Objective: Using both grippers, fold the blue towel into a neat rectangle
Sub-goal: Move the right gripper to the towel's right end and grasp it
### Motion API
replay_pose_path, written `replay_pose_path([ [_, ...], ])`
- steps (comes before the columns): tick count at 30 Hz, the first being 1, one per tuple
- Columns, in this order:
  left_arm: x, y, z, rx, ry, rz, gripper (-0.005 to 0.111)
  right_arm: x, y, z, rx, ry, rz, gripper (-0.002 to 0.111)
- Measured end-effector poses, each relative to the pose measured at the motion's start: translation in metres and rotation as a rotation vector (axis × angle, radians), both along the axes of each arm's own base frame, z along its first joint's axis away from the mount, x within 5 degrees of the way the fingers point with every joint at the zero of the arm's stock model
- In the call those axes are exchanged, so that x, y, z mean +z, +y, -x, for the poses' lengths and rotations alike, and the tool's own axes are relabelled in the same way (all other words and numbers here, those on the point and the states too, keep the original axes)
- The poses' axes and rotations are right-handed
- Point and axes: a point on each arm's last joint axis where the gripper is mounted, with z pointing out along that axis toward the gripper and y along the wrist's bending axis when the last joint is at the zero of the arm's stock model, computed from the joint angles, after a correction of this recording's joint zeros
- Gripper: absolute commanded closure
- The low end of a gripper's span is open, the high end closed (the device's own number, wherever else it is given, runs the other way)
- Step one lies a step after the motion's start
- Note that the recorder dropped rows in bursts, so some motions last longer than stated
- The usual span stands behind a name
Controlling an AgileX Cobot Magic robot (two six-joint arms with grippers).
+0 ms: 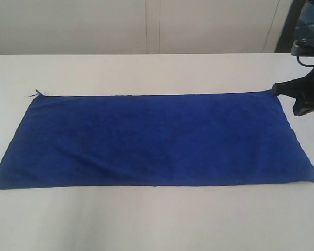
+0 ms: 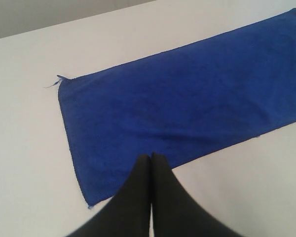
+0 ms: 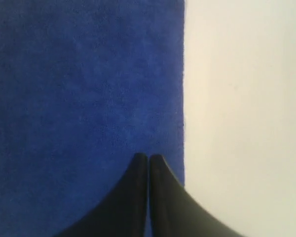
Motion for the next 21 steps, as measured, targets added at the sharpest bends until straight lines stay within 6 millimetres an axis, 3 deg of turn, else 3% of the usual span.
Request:
replay_pose_path([
  [10,0.000,0.000,0.000,-0.001,-0.001,-0.002,0.107,-0.040,-0.018,-0.025,0.073,0.082,-0.022,0.070],
  [16,0.000,0.000,0.000,-0.001,-0.001,-0.002,0.107,-0.055,-0.019,-0.030,0.086,0.103,-0.033,0.062],
  [21,0.000,0.000,0.000,-0.001,-0.001,-0.002,0.107,-0.059,-0.021,-0.033,0.087,0.079,-0.015,0.062],
])
